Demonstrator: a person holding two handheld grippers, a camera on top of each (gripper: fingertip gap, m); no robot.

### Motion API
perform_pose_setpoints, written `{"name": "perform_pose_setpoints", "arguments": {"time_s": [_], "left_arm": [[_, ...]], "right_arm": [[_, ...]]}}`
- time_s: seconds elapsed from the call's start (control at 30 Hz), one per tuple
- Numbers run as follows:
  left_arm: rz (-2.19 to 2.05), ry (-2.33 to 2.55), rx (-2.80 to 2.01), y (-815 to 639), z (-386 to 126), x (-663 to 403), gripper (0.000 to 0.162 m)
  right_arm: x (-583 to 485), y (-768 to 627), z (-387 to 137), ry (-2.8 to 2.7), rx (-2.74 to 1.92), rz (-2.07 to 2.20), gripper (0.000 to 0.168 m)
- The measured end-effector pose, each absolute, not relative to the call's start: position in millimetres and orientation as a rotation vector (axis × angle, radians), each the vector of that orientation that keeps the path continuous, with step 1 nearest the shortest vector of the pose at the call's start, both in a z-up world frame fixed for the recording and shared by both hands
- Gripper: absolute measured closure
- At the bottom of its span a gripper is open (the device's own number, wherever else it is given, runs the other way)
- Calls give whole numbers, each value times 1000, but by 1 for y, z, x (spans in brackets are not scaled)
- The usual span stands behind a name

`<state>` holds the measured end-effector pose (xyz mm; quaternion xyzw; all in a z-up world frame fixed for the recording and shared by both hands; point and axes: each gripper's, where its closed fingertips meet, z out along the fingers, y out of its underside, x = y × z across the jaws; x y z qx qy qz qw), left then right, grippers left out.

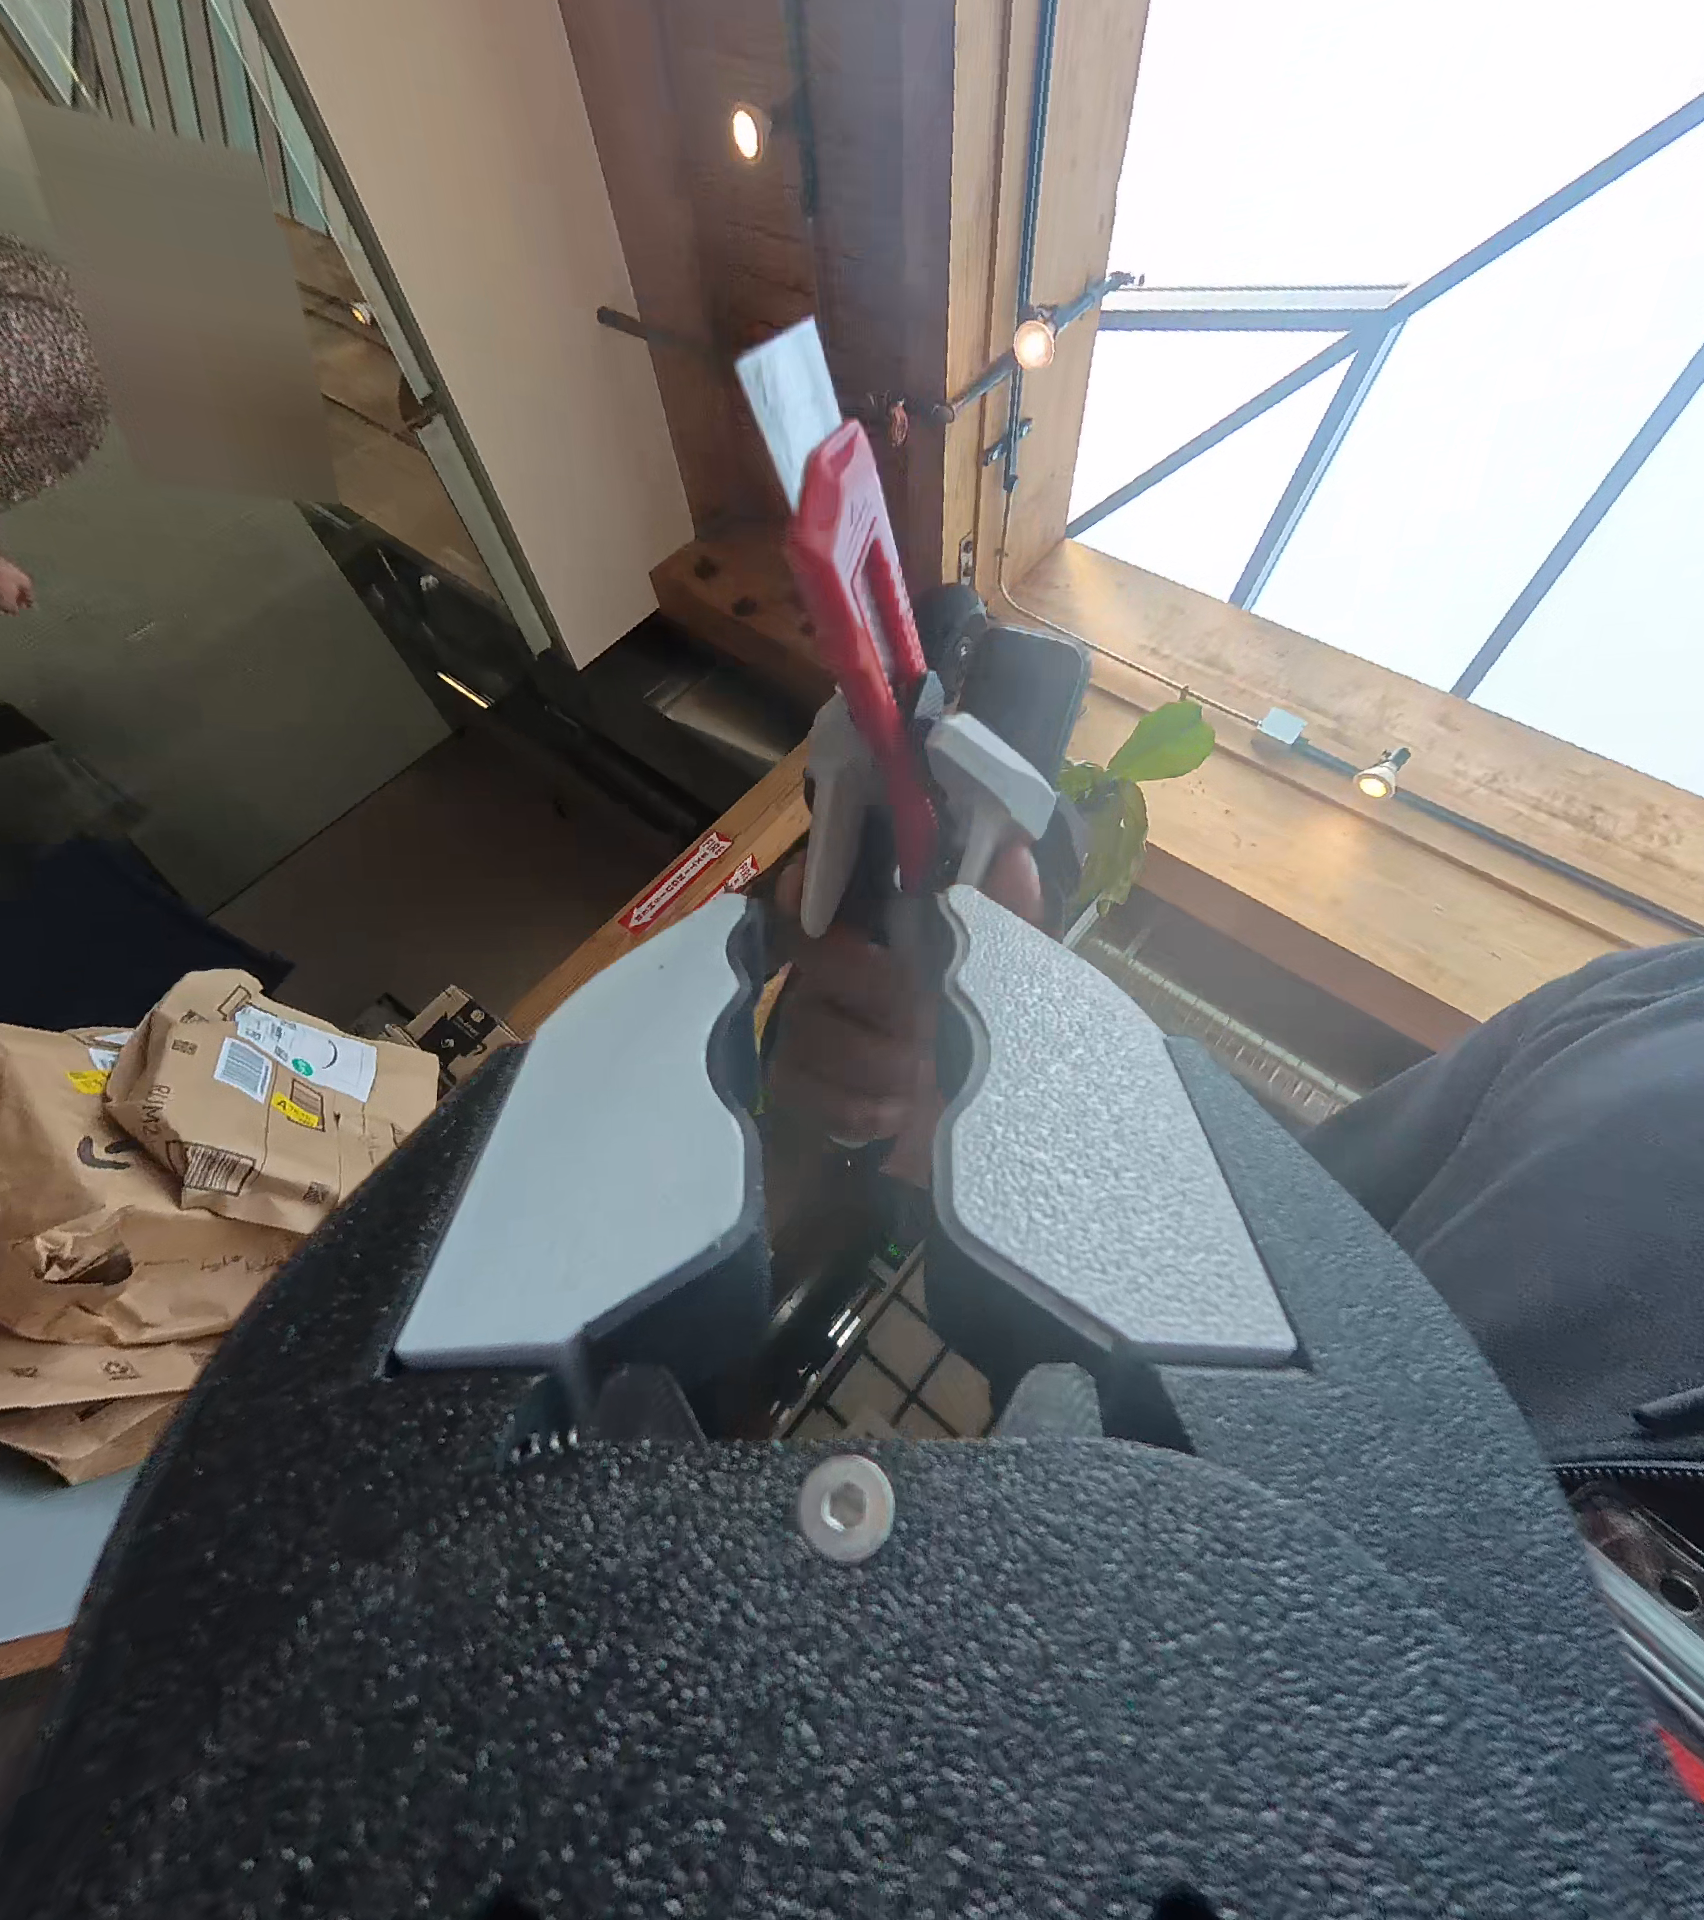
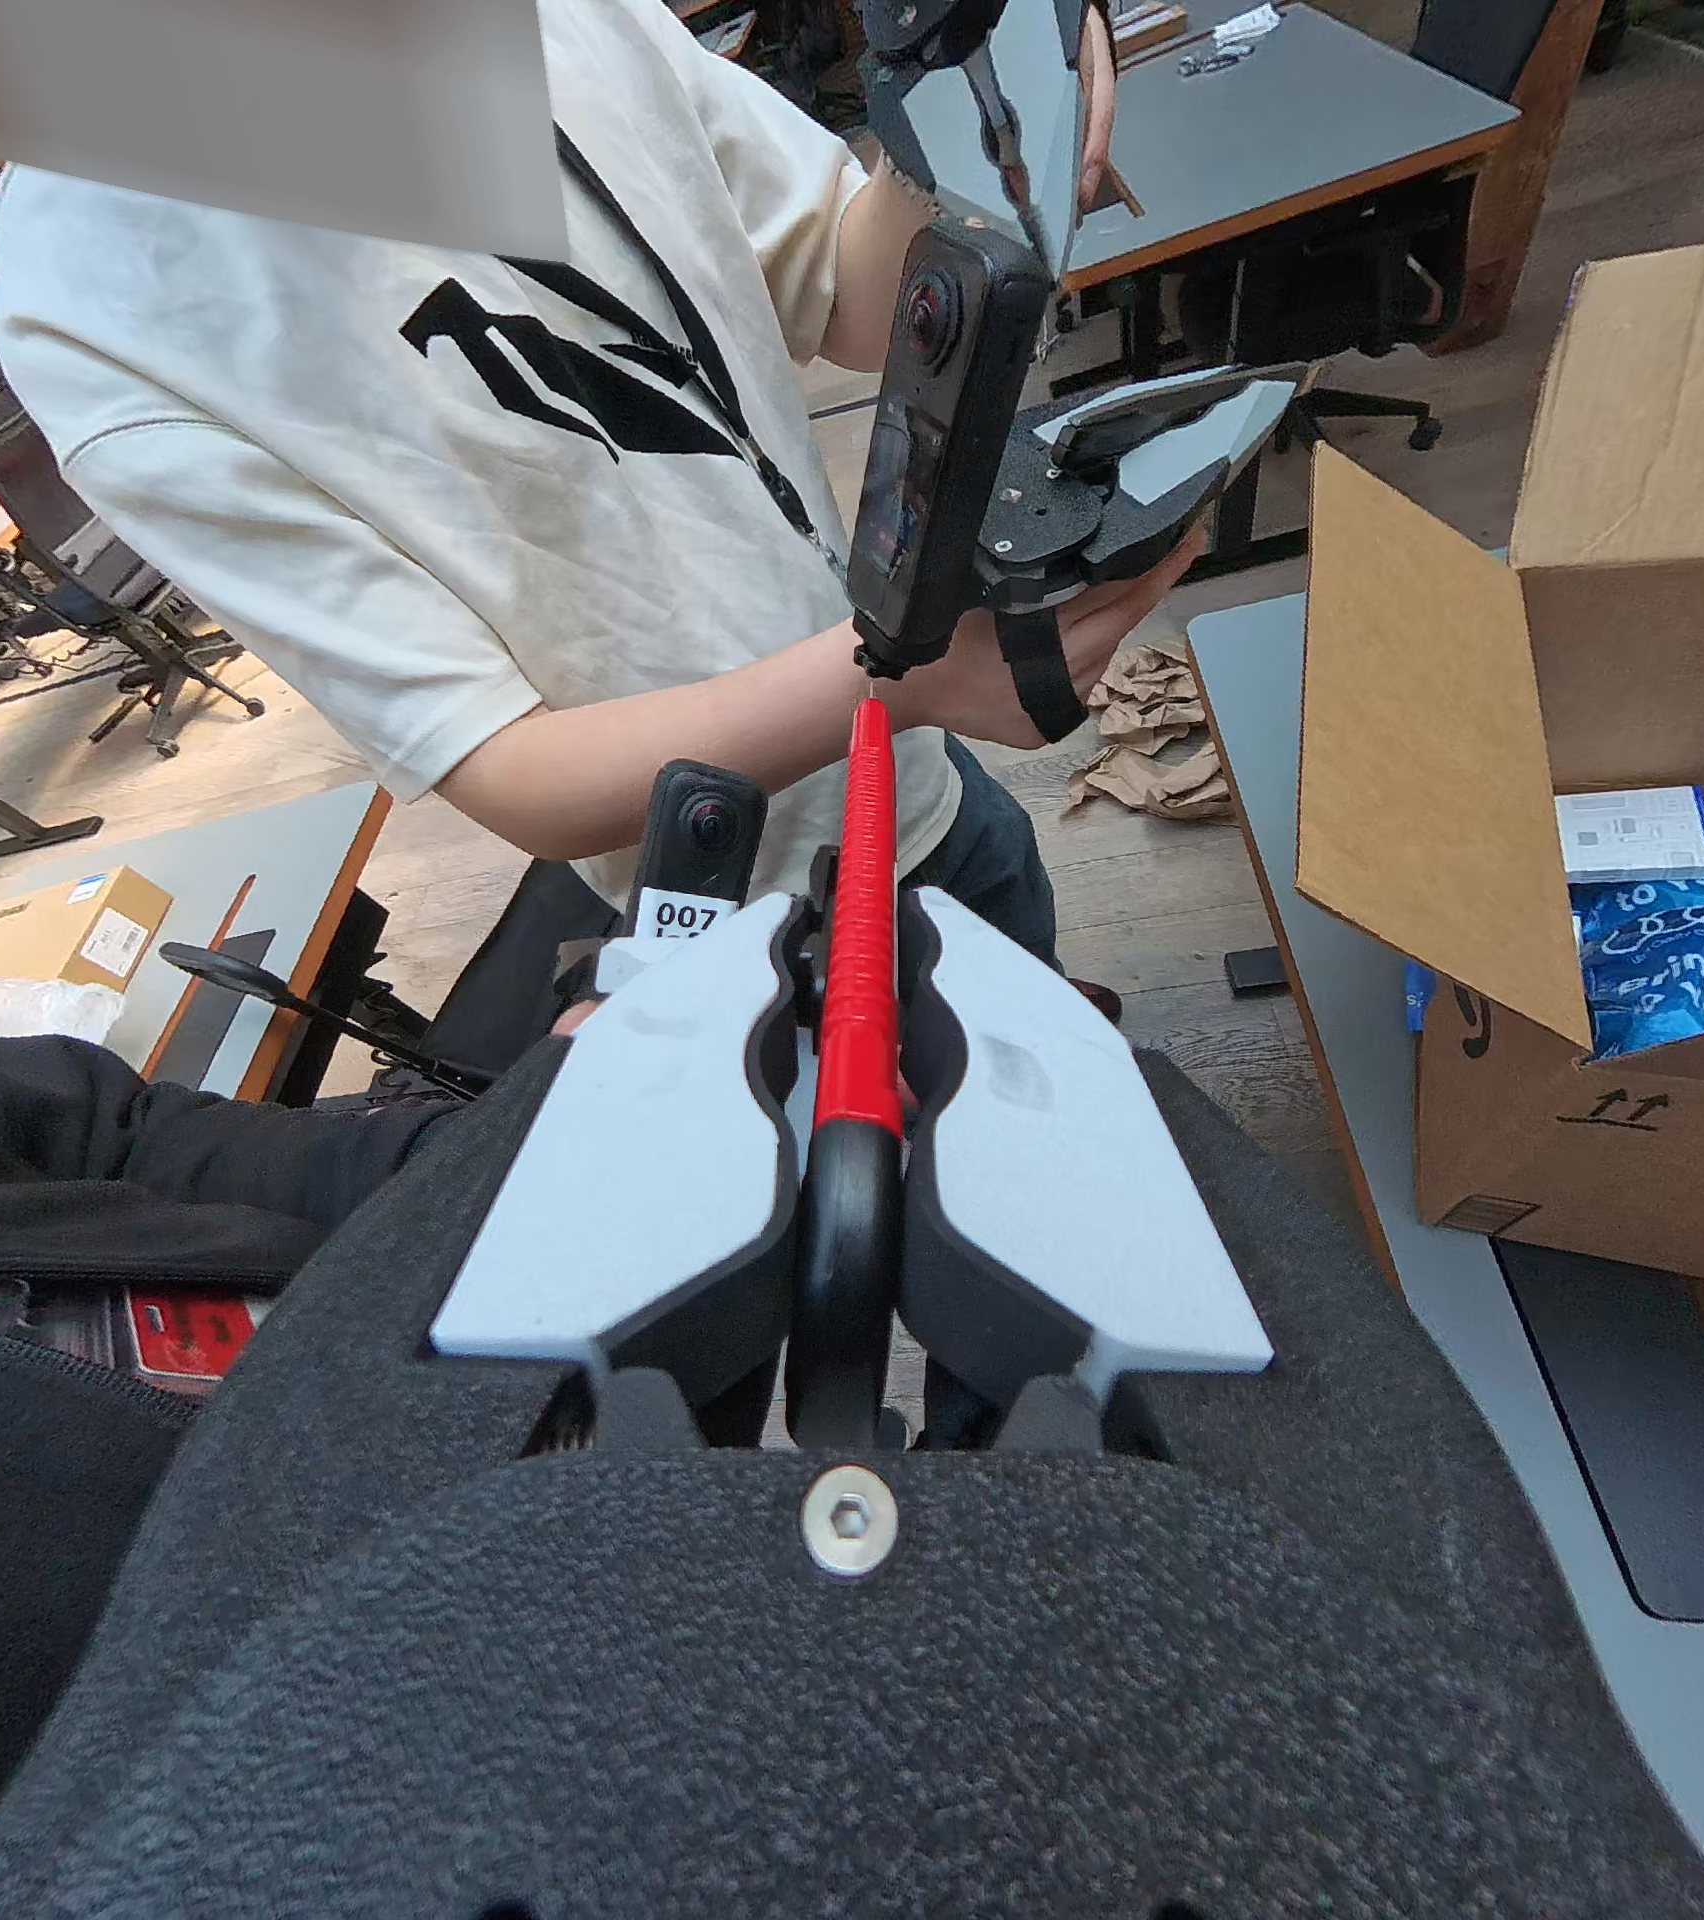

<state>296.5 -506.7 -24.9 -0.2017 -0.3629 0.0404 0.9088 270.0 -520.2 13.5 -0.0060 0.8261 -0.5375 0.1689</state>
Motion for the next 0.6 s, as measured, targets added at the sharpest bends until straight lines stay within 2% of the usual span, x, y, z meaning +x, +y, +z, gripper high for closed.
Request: {"name": "perform_pose_setpoints", "arguments": {"time_s": [0.17,0.37,0.43,0.53,0.6], "left_arm": [[86,-721,-384,-517,-8,283,120],[46,-697,-318,-526,-1,262,118],[31,-688,-311,-525,-1,256,126],[6,-686,-310,-522,-2,249,150],[-23,-669,-285,-523,-3,246,151]], "right_arm": [[265,-512,5,2326,27,-1484,152],[259,-502,-7,2308,62,-1417,153],[258,-500,-12,2302,69,-1391,152],[258,-502,-16,2261,69,-1383,152],[255,-502,-17,2240,97,-1391,153]]}}
